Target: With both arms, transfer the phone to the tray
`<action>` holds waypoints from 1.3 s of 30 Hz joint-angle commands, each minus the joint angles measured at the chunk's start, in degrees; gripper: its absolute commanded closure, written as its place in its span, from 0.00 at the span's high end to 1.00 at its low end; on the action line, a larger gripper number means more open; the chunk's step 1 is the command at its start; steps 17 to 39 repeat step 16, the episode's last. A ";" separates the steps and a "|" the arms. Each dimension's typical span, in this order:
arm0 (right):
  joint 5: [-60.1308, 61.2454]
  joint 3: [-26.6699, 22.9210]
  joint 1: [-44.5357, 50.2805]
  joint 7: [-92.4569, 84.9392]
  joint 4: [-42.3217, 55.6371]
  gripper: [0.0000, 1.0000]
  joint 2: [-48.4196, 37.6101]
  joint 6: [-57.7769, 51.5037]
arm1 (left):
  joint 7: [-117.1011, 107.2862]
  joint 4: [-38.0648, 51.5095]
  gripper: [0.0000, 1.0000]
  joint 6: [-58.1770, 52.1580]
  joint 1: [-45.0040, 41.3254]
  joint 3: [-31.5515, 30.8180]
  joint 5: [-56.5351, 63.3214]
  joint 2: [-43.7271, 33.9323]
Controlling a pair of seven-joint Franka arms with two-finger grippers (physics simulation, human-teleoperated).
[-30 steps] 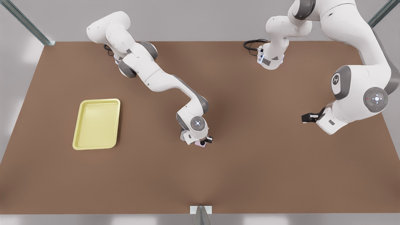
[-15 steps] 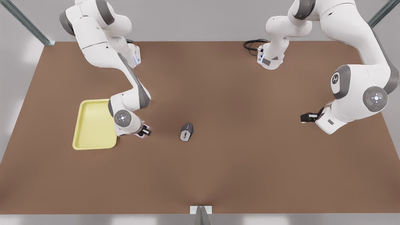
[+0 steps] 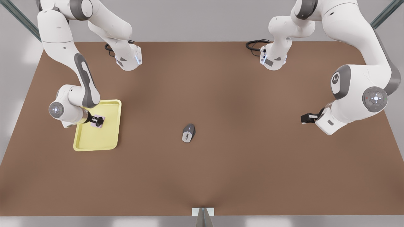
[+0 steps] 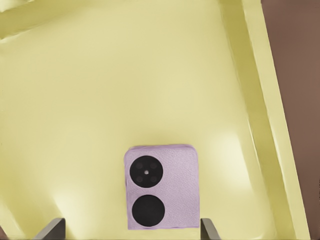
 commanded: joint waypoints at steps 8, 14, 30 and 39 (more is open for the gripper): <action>0.26 -3.74 19.03 -12.41 41.39 1.00 -2.77 -37.58 | 0.01 0.38 1.00 -0.31 -0.18 -0.09 0.63 -0.96; 0.79 -4.80 16.58 -12.15 45.80 1.00 -3.21 -41.37 | 0.01 0.38 1.00 -0.31 -0.18 -0.09 0.63 -0.96; 0.79 -4.54 16.05 -11.71 46.06 1.00 -3.30 -41.46 | 0.01 0.47 1.00 -0.40 -0.18 -0.09 0.63 -0.96; 0.79 -4.54 16.05 -11.71 46.06 1.00 -3.30 -41.46 | 0.01 0.47 1.00 -0.40 -0.18 -0.09 0.63 -0.96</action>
